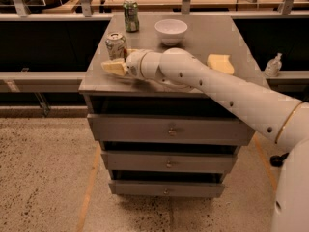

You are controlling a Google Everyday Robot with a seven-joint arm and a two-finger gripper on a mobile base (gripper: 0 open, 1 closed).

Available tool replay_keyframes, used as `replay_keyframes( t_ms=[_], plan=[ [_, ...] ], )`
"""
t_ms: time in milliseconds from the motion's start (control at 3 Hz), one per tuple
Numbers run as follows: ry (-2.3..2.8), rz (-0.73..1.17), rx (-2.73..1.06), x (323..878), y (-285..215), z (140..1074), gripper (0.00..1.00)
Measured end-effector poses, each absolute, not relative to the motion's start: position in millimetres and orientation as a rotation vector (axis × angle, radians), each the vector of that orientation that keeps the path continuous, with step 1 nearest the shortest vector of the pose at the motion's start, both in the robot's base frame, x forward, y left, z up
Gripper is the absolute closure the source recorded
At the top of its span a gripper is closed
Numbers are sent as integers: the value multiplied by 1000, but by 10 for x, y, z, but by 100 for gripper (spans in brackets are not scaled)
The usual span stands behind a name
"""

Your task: Move 7up can near green can

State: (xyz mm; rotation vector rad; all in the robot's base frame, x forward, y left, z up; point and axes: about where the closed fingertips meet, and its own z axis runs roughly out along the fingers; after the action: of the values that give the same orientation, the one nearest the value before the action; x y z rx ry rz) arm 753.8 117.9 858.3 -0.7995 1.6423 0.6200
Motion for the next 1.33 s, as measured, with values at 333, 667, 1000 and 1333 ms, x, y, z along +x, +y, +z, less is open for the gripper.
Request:
replay_keyframes(
  t_ms=[333,667,1000,1333],
  plan=[
    [1625,631,-810,7716,1258,8534,64],
    [1612,603,-755,8034,1264,8653,88],
    [1632,585,-675,8445,1200,8687,100],
    [1672,563,-595,8858,1139,8640,100]
  ],
)
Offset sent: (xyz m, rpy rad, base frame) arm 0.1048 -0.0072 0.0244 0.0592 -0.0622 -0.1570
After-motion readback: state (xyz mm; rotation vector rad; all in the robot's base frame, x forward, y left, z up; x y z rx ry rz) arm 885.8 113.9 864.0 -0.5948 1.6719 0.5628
